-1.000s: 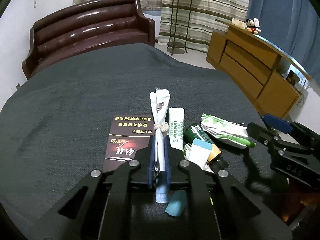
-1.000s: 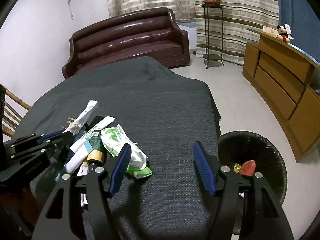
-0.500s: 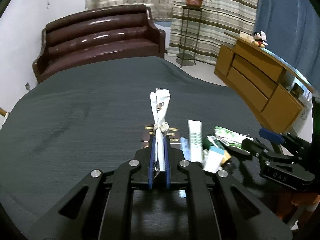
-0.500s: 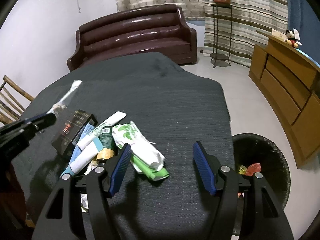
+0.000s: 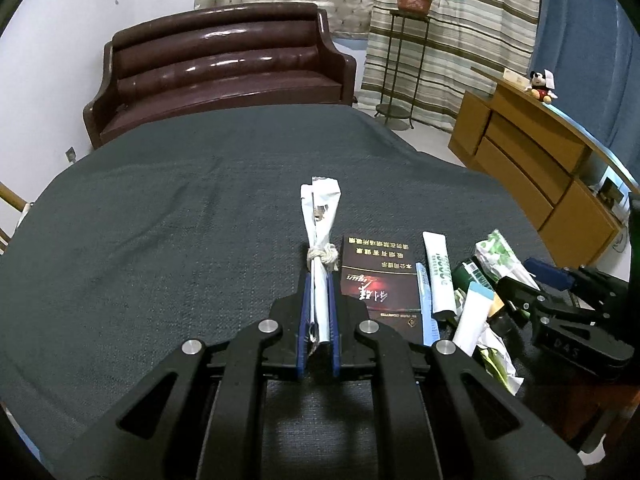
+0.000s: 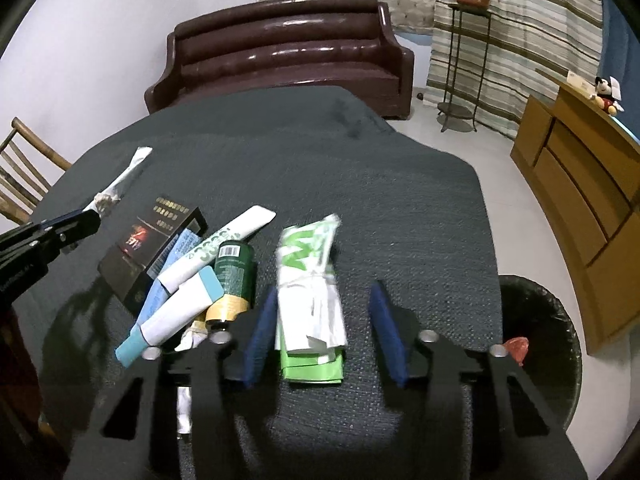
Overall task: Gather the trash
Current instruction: 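Grasp the white-green tube with the right tool while the left tool holds the wrapper, then carry both items over the bin and open both tools to drop them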
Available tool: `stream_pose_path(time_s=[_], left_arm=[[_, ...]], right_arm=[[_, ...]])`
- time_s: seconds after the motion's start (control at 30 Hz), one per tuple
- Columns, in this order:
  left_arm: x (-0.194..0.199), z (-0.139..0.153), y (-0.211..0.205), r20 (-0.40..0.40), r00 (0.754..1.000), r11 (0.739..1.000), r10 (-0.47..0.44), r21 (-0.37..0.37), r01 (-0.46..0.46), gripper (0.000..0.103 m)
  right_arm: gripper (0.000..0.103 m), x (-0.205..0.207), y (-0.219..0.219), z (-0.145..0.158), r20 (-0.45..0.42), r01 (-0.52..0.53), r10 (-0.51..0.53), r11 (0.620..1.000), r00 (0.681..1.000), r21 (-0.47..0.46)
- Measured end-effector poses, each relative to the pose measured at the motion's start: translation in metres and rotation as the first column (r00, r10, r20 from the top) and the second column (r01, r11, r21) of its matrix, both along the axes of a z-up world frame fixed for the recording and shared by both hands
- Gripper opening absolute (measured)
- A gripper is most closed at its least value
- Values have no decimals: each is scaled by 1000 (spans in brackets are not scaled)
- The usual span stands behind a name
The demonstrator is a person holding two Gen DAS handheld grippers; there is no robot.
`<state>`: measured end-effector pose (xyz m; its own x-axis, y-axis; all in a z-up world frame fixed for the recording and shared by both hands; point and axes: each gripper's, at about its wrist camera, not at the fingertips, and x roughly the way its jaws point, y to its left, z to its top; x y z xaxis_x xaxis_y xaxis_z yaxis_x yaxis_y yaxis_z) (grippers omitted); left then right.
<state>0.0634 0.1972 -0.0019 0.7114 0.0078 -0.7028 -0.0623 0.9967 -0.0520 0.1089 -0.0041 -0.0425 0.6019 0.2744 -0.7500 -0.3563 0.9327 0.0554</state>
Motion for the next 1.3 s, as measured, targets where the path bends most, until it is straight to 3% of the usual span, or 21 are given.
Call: stream_pose_path(time_s=[0.07,0.57,0.9,1.3], left_arm=[[0,0,0,2,1000,1000,0,1,0,9],[-10,7,-24,43,998,999,-49,-8,49,9],[-11,10,-88,71,985,987,-157,-7,158,9],[0,1,-176,79,948,951,-309,-3,310,9]], right_arm=[[31,0,1,-1,-9,-5,5,1000,1000,4],[31,-25,-33,9,70,92,-94,995,993,26],[31,-45,-89,18,126,225,-227,974,966,29],[31,-42,-153,18,141,359,-357,933,923,14]])
